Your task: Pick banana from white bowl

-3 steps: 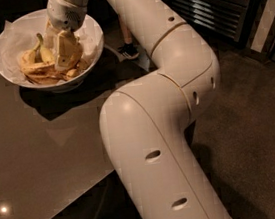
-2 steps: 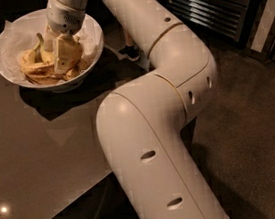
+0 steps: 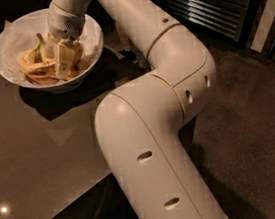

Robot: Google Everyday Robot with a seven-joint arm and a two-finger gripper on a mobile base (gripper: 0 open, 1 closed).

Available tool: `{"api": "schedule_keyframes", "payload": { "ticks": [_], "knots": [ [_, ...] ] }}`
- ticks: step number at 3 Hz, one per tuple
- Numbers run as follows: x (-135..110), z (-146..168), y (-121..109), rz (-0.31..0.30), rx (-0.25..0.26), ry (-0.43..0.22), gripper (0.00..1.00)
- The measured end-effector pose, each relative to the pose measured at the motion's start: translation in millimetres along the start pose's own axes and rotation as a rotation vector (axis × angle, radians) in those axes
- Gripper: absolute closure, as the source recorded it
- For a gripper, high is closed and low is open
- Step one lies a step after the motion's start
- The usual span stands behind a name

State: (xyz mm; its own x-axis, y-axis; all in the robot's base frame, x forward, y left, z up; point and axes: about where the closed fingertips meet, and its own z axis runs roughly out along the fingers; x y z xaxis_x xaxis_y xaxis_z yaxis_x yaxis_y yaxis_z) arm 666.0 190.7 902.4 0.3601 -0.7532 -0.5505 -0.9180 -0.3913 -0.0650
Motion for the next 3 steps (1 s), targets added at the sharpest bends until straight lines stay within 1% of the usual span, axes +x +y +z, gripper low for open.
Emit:
{"api": "schedule_keyframes", "payload": {
  "ticks": [1, 2, 3],
  "knots": [
    [2.8, 3.3, 2.9, 0.007, -0.016, -0.003, 0.34],
    [4.8, 0.2, 4.4, 0.007, -0.012, 0.02, 0.53],
    [4.8, 0.2, 4.4, 0.007, -0.012, 0.02, 0.76]
  ]
}}
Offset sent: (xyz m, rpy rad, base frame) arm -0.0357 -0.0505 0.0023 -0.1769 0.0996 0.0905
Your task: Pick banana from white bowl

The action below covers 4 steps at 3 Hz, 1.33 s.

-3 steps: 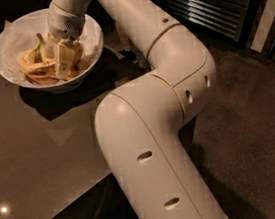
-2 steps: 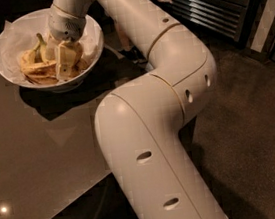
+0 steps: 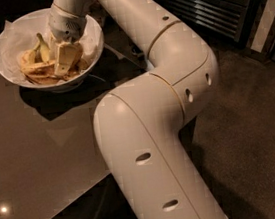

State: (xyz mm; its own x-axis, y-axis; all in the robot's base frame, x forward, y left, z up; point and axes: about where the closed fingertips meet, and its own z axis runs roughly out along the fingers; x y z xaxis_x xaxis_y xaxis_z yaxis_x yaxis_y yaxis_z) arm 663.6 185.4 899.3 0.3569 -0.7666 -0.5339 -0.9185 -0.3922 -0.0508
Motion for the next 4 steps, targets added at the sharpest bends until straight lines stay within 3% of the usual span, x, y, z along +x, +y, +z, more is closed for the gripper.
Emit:
{"api": "schedule_keyframes", "payload": {
  "ticks": [1, 2, 3, 4],
  "knots": [
    [0, 0, 0, 0.0, 0.0, 0.0, 0.98],
    [-6, -11, -6, -0.002, 0.064, 0.004, 1.0],
    [-11, -34, 6, -0.01, 0.138, 0.024, 1.0],
    [-14, -48, 33, -0.015, 0.188, 0.037, 1.0]
  ]
}}
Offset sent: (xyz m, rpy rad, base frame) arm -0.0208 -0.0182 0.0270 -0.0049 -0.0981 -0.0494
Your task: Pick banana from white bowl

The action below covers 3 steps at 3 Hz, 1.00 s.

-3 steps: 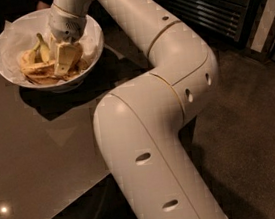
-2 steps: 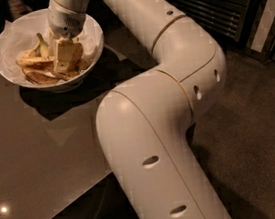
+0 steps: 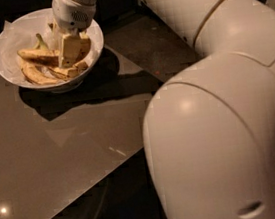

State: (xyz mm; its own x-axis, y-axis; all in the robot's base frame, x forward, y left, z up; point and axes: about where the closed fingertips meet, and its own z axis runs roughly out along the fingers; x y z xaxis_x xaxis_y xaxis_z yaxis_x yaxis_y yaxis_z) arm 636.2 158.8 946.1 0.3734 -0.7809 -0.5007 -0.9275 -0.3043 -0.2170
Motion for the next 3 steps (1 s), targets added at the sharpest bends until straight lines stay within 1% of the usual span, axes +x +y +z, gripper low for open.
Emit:
{"api": "schedule_keyframes", "payload": {
  "ticks": [1, 2, 3],
  "knots": [
    [6, 16, 18, 0.012, -0.045, 0.015, 1.0],
    [-7, 1, 24, -0.001, -0.02, 0.041, 1.0],
    [-31, -25, 49, -0.001, 0.024, 0.048, 1.0]
  ]
}}
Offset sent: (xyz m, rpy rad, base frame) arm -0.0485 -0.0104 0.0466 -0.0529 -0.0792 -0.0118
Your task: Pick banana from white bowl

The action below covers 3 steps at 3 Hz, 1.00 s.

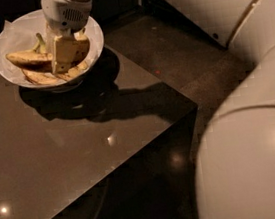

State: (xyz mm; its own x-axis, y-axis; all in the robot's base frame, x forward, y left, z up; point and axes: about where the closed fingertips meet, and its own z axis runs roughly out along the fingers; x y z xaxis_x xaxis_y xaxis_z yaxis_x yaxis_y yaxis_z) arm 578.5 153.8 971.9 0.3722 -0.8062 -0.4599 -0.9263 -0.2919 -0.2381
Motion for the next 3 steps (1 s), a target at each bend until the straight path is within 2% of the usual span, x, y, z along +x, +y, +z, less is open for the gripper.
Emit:
{"api": "schedule_keyframes", "payload": {
  "ticks": [1, 2, 3],
  "knots": [
    [-12, -9, 30, 0.031, 0.019, -0.021, 1.0],
    [-12, -7, 37, 0.034, 0.014, -0.018, 1.0],
    [-22, -16, 56, 0.062, -0.031, -0.012, 1.0]
  ]
}}
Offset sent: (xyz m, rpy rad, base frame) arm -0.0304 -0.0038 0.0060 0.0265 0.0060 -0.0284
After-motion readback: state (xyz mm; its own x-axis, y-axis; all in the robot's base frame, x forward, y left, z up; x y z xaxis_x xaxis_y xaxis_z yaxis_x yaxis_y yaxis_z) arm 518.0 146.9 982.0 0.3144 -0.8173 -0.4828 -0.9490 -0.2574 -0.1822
